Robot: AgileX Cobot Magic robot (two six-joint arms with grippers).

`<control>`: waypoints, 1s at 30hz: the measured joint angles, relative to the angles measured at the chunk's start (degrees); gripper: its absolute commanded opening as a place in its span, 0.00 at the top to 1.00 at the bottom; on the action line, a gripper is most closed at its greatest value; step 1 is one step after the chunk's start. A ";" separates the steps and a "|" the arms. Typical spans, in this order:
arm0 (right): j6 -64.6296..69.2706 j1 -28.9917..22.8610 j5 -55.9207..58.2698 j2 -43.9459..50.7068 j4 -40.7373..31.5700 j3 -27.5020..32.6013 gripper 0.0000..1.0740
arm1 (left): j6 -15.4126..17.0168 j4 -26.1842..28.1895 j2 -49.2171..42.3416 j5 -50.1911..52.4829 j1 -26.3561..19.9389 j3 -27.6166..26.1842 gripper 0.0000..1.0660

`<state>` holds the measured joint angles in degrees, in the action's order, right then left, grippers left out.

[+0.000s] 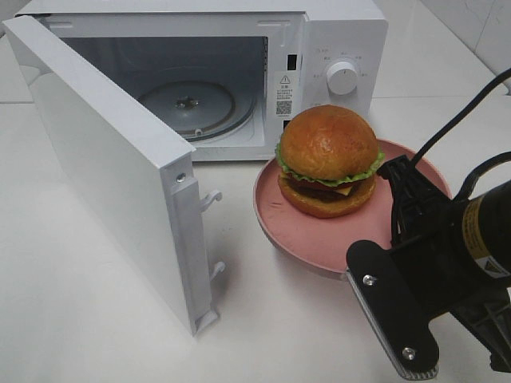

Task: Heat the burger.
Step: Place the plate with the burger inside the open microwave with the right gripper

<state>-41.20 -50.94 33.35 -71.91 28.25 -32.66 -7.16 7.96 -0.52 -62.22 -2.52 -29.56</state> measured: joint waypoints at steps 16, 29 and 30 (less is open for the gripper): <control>-33.06 10.71 -7.16 -0.06 -18.33 0.17 1.00 | 0.00 0.00 0.00 0.00 0.00 0.00 0.06; -53.74 17.76 -8.37 -0.06 -30.71 0.17 1.00 | 0.00 0.00 0.00 0.00 0.00 0.00 0.06; -54.20 17.82 -8.37 -0.06 -31.17 0.17 1.00 | 0.00 0.00 0.00 0.00 0.00 0.00 0.06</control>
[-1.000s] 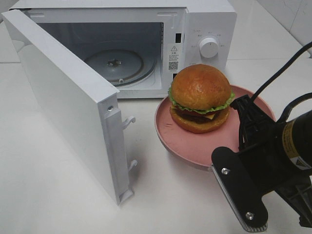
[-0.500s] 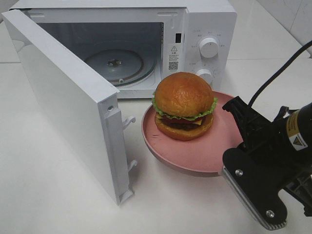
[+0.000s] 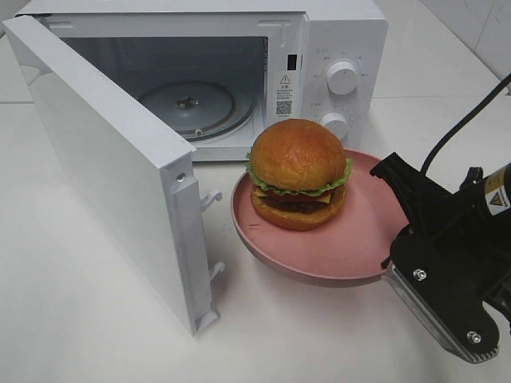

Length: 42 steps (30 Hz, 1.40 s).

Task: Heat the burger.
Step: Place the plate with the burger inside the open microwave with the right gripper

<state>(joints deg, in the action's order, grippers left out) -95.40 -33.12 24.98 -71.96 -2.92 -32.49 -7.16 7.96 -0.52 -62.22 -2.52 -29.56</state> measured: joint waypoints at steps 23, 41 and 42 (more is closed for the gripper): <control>-0.06 -0.17 -1.60 -2.98 -1.43 -5.73 1.00 | 0.00 0.00 0.00 0.00 0.00 0.00 0.06; -0.23 -2.23 -1.95 -10.20 -1.32 -12.20 1.00 | 0.00 0.00 0.00 0.00 0.00 0.00 0.06; -0.23 -2.23 -1.95 -10.20 -1.32 -12.20 1.00 | 0.00 0.00 0.00 0.00 0.00 0.00 0.06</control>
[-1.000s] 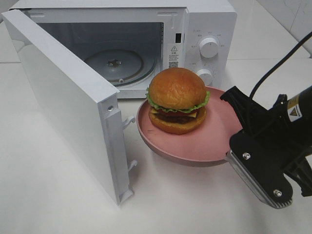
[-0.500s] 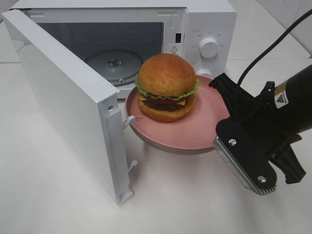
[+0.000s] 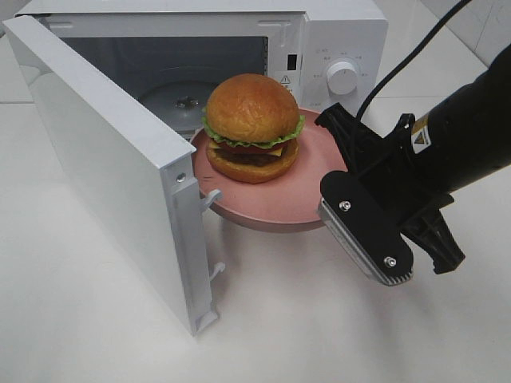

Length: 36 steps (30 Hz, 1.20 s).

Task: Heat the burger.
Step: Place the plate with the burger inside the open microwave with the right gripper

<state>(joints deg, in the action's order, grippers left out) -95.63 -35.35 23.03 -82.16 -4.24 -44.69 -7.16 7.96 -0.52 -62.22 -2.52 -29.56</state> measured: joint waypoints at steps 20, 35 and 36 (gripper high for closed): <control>-7.33 -1.66 1.32 -8.88 -4.13 -9.51 1.00 | 0.00 0.00 0.00 0.00 0.00 0.00 0.06; -11.86 -1.66 6.76 -16.84 -7.33 -20.74 1.00 | 0.00 0.00 0.00 0.00 0.00 0.00 0.06; -11.86 -1.66 6.76 -16.84 -7.33 -20.74 1.00 | 0.00 0.00 0.00 0.00 0.00 0.00 0.06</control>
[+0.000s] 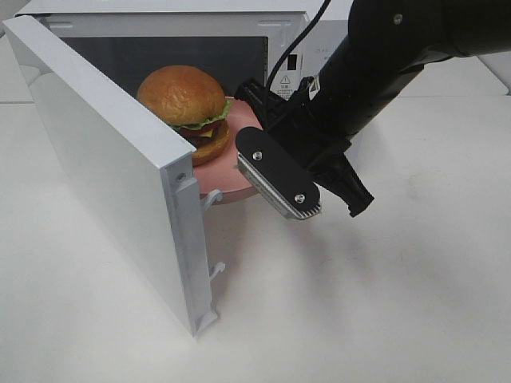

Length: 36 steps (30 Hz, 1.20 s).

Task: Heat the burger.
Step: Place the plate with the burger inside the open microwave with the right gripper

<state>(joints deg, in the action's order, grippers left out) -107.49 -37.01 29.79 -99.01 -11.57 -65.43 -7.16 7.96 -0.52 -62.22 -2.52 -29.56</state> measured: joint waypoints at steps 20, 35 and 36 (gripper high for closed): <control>0.86 0.00 2.23 -9.05 -0.17 -11.52 1.00 | 0.00 0.00 0.00 0.00 0.00 0.00 0.06; 6.88 0.00 2.64 -16.10 3.84 -20.68 1.00 | 0.00 0.00 0.00 0.00 0.00 0.00 0.06; 6.88 0.00 2.64 -16.10 3.84 -20.68 1.00 | 0.00 0.00 0.00 0.00 0.00 0.00 0.06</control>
<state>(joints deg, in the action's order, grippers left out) -100.61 -37.01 32.43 -115.11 -7.73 -86.12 -7.16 7.96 -0.52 -62.22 -2.52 -29.56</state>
